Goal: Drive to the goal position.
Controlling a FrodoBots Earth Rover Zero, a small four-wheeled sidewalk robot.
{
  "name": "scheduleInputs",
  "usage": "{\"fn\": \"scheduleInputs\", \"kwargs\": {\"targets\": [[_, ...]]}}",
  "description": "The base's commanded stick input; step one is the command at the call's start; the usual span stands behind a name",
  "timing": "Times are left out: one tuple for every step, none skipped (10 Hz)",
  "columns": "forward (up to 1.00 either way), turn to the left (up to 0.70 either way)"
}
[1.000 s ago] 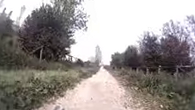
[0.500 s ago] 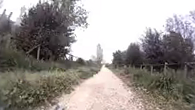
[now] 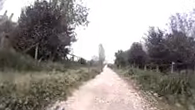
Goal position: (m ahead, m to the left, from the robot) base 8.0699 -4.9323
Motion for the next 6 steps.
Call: {"fn": "scheduleInputs", "kwargs": {"targets": [[0.70,-0.05],[0.70,-0.21],[0.70,-0.34],[0.70,-0.18],[0.70,-0.01],[0.70,0.00]]}}
